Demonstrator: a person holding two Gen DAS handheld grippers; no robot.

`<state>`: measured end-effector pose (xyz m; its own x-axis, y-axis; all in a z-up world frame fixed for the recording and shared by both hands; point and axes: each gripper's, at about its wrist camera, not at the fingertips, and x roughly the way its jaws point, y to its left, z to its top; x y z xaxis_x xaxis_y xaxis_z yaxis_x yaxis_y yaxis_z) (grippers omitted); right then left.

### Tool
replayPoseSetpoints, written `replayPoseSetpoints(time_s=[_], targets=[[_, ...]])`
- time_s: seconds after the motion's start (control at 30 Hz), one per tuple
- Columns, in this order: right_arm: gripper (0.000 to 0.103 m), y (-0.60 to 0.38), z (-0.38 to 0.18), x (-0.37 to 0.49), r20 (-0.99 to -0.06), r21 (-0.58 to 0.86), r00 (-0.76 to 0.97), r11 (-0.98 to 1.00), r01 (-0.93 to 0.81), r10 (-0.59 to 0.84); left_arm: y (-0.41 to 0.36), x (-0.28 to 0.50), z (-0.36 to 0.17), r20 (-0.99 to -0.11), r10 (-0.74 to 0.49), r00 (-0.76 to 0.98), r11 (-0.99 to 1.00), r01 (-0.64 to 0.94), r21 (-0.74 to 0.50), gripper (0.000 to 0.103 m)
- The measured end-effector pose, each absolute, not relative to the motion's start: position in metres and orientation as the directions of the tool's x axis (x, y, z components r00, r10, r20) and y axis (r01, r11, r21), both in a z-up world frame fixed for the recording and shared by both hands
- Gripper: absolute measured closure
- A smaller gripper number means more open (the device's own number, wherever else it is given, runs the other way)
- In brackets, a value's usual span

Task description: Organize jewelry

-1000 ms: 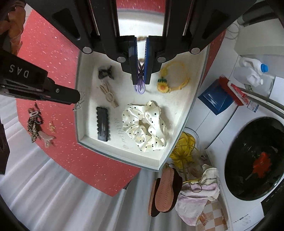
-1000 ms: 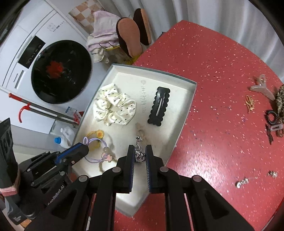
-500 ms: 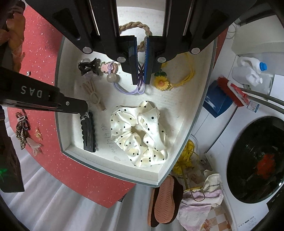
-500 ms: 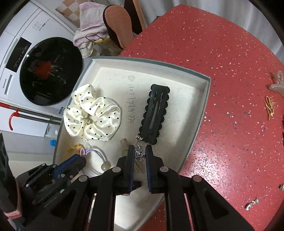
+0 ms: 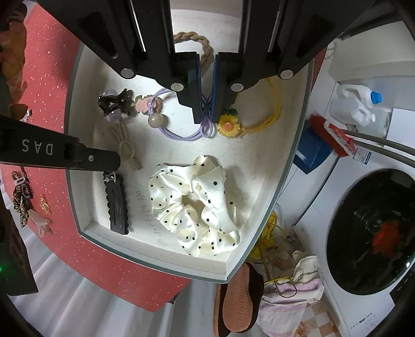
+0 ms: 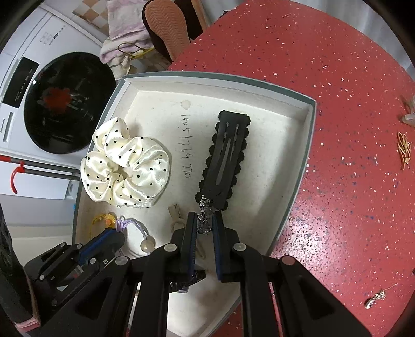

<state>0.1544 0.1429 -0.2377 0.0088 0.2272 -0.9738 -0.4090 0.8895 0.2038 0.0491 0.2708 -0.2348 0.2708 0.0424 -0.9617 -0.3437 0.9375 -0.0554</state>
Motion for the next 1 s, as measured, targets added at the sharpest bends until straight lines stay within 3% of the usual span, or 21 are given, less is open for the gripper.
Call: replayPoseSetpoints(time_s=[0.43,0.6,0.63,0.67,0.7,0.73,1.0], targets=[[0.088,0.142,-0.227,0.15,-0.97,0.217,0.008,0.884,-0.413,0.242,0.267,0.043,-0.237,-0.967,0.059,0.247,0.943,-0.332,-0.028,0.096],[0.078,0.137,-0.216,0.148,-0.967,0.224,0.022,0.883,-0.414,0.255,0.265,0.041,-0.234,-0.967,0.056,0.25,0.944,-0.329,-0.031,0.095],[0.078,0.137,-0.214,0.148,-0.966,0.225,0.024,0.882,-0.414,0.257,0.264,0.04,-0.233,-0.967,0.056,0.248,0.944,-0.329,-0.03,0.088],[0.078,0.135,-0.211,0.148,-0.965,0.224,0.029,0.883,-0.412,0.259,0.264,0.04,-0.232,-0.968,0.051,0.246,0.944,-0.329,-0.034,0.067],[0.078,0.133,-0.209,0.148,-0.965,0.223,0.036,0.885,-0.409,0.26,0.265,0.039,-0.231,-0.967,0.052,0.248,0.941,-0.337,-0.036,0.006],[0.078,0.131,-0.206,0.147,-0.964,0.225,0.039,0.886,-0.405,0.263,0.265,0.037,-0.227,-0.963,0.08,0.259,0.936,-0.353,-0.018,0.001],[0.076,0.116,-0.195,0.142,-0.963,0.225,0.052,0.894,-0.389,0.265,0.259,0.037,-0.212,-0.955,0.098,0.279,0.94,-0.34,-0.003,0.001]])
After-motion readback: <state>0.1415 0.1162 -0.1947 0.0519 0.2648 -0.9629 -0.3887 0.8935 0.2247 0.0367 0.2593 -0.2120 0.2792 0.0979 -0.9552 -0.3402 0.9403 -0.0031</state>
